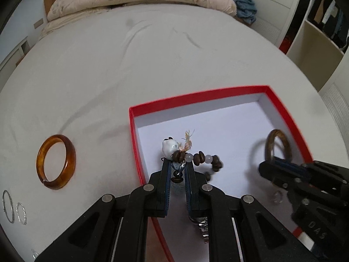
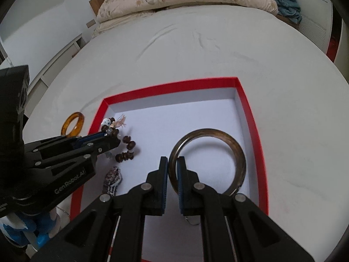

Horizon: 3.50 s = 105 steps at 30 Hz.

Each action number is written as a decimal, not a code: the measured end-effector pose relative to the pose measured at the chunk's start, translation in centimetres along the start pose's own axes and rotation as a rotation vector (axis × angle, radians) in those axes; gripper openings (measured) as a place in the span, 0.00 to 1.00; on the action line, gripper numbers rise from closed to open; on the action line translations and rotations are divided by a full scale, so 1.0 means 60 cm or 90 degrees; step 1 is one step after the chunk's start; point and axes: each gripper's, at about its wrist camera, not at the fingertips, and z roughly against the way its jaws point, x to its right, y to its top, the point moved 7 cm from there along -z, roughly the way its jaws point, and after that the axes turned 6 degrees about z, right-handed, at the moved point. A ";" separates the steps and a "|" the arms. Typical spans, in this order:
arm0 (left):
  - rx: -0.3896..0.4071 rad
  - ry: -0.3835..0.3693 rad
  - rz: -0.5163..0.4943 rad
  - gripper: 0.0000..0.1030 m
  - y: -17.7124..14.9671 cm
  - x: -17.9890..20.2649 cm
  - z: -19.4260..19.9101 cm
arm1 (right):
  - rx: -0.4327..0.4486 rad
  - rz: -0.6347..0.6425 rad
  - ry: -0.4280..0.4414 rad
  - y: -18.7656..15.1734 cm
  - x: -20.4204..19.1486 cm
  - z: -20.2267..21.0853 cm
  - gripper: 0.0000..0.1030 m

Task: Organize jewelry
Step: 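Carry the bangle and beaded bracelet into the red box and release them, then lift both tools out of the red box and move toward the silver chain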

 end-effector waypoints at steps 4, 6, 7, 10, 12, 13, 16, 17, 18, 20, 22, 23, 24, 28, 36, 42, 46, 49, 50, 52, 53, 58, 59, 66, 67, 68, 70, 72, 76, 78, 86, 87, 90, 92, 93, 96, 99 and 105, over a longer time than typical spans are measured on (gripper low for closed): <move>0.006 -0.002 -0.003 0.12 0.004 0.003 0.000 | -0.006 -0.001 -0.012 -0.010 0.004 -0.002 0.09; 0.000 -0.009 0.002 0.16 0.006 0.001 0.004 | -0.009 -0.005 -0.017 -0.012 0.006 0.003 0.09; 0.003 -0.011 0.003 0.18 0.004 -0.004 0.013 | -0.008 -0.005 -0.022 -0.012 0.007 0.009 0.11; 0.019 -0.017 0.006 0.25 0.009 -0.010 0.052 | 0.001 -0.007 -0.030 -0.013 0.007 0.038 0.12; 0.033 -0.019 0.008 0.27 0.013 -0.018 0.086 | 0.014 -0.008 -0.040 -0.014 0.007 0.077 0.12; 0.044 -0.019 0.008 0.28 0.016 -0.024 0.114 | 0.021 -0.010 -0.043 -0.012 0.008 0.098 0.12; 0.082 -0.010 0.001 0.29 0.022 -0.045 0.194 | 0.057 -0.017 -0.054 -0.003 0.000 0.172 0.12; 0.097 -0.004 0.002 0.31 0.023 -0.054 0.227 | 0.072 -0.018 -0.059 -0.001 -0.005 0.201 0.12; 0.109 0.002 0.006 0.32 0.021 -0.069 0.262 | 0.085 -0.017 -0.064 -0.003 -0.009 0.231 0.12; 0.131 0.015 0.018 0.33 0.024 -0.096 0.323 | 0.107 -0.016 -0.070 0.004 -0.022 0.277 0.12; 0.158 0.034 0.025 0.34 0.018 -0.123 0.386 | 0.132 -0.012 -0.075 0.012 -0.039 0.328 0.12; 0.174 0.047 0.029 0.36 0.011 -0.142 0.425 | 0.144 -0.009 -0.076 0.013 -0.048 0.354 0.12; 0.187 0.057 0.033 0.36 0.004 -0.158 0.456 | 0.157 -0.006 -0.076 0.012 -0.061 0.378 0.12; 0.235 0.084 0.052 0.44 -0.033 -0.219 0.564 | 0.200 0.007 -0.073 0.000 -0.112 0.463 0.19; 0.293 0.121 0.093 0.47 -0.148 -0.331 0.714 | 0.263 0.048 -0.054 -0.044 -0.237 0.577 0.33; 0.327 0.129 0.120 0.47 -0.218 -0.378 0.778 | 0.297 0.081 -0.034 -0.074 -0.326 0.640 0.33; 0.349 0.137 0.134 0.47 -0.262 -0.396 0.811 | 0.313 0.097 -0.019 -0.096 -0.367 0.665 0.33; 0.361 0.137 0.146 0.47 -0.292 -0.404 0.822 | 0.319 0.107 -0.009 -0.112 -0.392 0.676 0.33; 0.366 0.138 0.149 0.47 -0.300 -0.405 0.823 | 0.321 0.109 -0.007 -0.119 -0.400 0.677 0.33; 0.372 0.141 0.155 0.47 -0.318 -0.411 0.830 | 0.321 0.113 -0.002 -0.129 -0.411 0.680 0.33; 0.371 0.142 0.158 0.47 -0.324 -0.413 0.830 | 0.322 0.115 -0.001 -0.135 -0.415 0.681 0.33; 0.364 0.157 0.167 0.54 -0.356 -0.420 0.827 | 0.327 0.122 0.016 -0.161 -0.435 0.679 0.33; 0.363 0.157 0.170 0.57 -0.358 -0.420 0.824 | 0.327 0.123 0.019 -0.166 -0.438 0.674 0.33; 0.350 0.150 0.200 0.60 -0.390 -0.425 0.796 | 0.316 0.116 0.038 -0.198 -0.444 0.642 0.33; 0.348 0.149 0.202 0.60 -0.394 -0.425 0.792 | 0.312 0.112 0.039 -0.201 -0.440 0.636 0.33; 0.345 0.149 0.203 0.61 -0.397 -0.423 0.787 | 0.311 0.110 0.039 -0.204 -0.436 0.632 0.33; 0.337 0.149 0.209 0.63 -0.401 -0.425 0.776 | 0.308 0.101 0.043 -0.208 -0.430 0.624 0.33; 0.332 0.150 0.216 0.64 -0.406 -0.426 0.766 | 0.304 0.095 0.045 -0.213 -0.424 0.614 0.33; 0.323 0.155 0.219 0.65 -0.418 -0.423 0.743 | 0.288 0.091 0.044 -0.220 -0.420 0.592 0.33; 0.314 0.158 0.216 0.65 -0.423 -0.421 0.729 | 0.281 0.087 0.045 -0.219 -0.418 0.581 0.33; 0.271 0.161 0.217 0.64 -0.438 -0.423 0.670 | 0.248 0.069 0.055 -0.225 -0.405 0.531 0.33; 0.267 0.163 0.216 0.64 -0.438 -0.425 0.663 | 0.243 0.066 0.056 -0.225 -0.402 0.525 0.33; 0.249 0.163 0.216 0.64 -0.439 -0.426 0.640 | 0.230 0.058 0.059 -0.224 -0.396 0.503 0.33; 0.238 0.164 0.213 0.64 -0.438 -0.426 0.625 | 0.219 0.052 0.063 -0.226 -0.393 0.487 0.33; 0.233 0.164 0.211 0.64 -0.437 -0.425 0.617 | 0.212 0.050 0.065 -0.227 -0.391 0.477 0.33; 0.218 0.157 0.207 0.62 -0.435 -0.420 0.592 | 0.192 0.040 0.071 -0.230 -0.382 0.446 0.33; 0.198 0.142 0.200 0.58 -0.432 -0.416 0.562 | 0.169 0.032 0.075 -0.233 -0.375 0.414 0.33; 0.149 0.127 0.195 0.56 -0.420 -0.411 0.493 | 0.115 0.016 0.085 -0.238 -0.361 0.339 0.33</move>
